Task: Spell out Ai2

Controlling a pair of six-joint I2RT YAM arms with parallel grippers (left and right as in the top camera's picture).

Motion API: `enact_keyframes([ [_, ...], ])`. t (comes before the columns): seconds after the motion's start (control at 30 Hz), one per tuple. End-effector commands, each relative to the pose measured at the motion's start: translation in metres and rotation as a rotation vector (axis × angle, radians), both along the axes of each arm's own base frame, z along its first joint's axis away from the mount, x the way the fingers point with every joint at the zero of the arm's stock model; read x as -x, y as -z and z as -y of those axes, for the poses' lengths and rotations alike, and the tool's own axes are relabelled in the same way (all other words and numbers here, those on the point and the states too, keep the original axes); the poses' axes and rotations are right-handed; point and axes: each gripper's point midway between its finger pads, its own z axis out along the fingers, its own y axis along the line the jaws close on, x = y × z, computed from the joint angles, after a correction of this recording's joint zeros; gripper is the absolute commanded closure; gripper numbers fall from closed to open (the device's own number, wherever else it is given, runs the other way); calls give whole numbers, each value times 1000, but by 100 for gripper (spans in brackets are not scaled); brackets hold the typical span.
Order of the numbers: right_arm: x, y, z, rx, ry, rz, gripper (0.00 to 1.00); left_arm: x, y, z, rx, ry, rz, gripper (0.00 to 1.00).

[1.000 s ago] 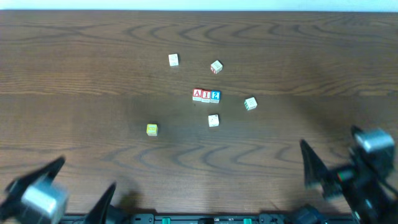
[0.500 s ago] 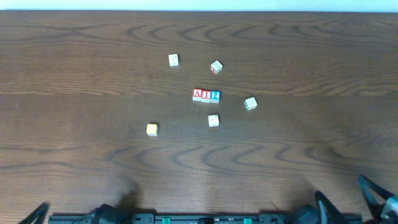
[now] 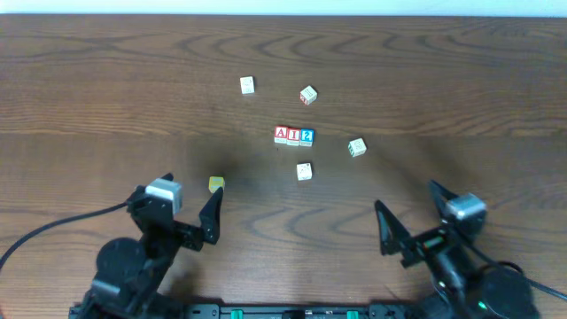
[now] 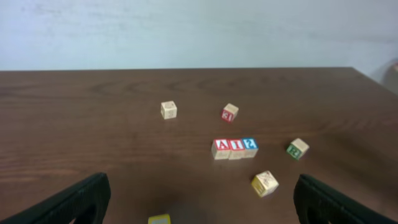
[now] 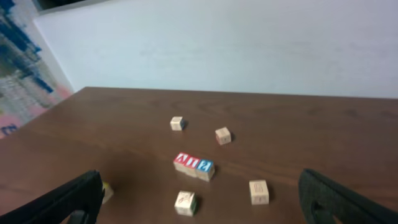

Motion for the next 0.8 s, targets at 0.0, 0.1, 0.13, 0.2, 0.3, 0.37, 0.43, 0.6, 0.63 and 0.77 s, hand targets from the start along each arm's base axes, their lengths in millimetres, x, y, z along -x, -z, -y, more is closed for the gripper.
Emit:
enact_keyframes([
  [0.0,-16,35,2,64,47,-11,1,-15,11,-5,-33,-54,7,5],
  [0.1,-26,64,-3,68,49,-20,1,-32,21,-24,-75,-187,-3,5],
  [0.13,-29,76,-4,66,48,-24,1,-37,24,-28,-86,-217,-6,5],
  [0.2,-31,89,-6,68,49,-27,1,-45,29,-30,-100,-246,-15,4],
  [0.3,-34,103,-6,45,56,-46,1,-58,40,-30,-120,-269,-39,5],
  [0.37,-36,110,-4,26,76,-61,1,-65,56,-27,-128,-273,-91,5],
  [0.43,-37,118,0,34,102,-73,1,-70,76,-25,-146,-276,-161,5],
  [0.6,-39,134,9,62,153,-99,1,-89,122,-18,-128,-306,-295,5],
  [0.63,-38,139,9,71,152,-115,1,-92,129,-17,-113,-316,-314,5],
  [0.77,-33,157,12,113,151,-180,1,-93,161,-17,-142,-328,-405,5],
])
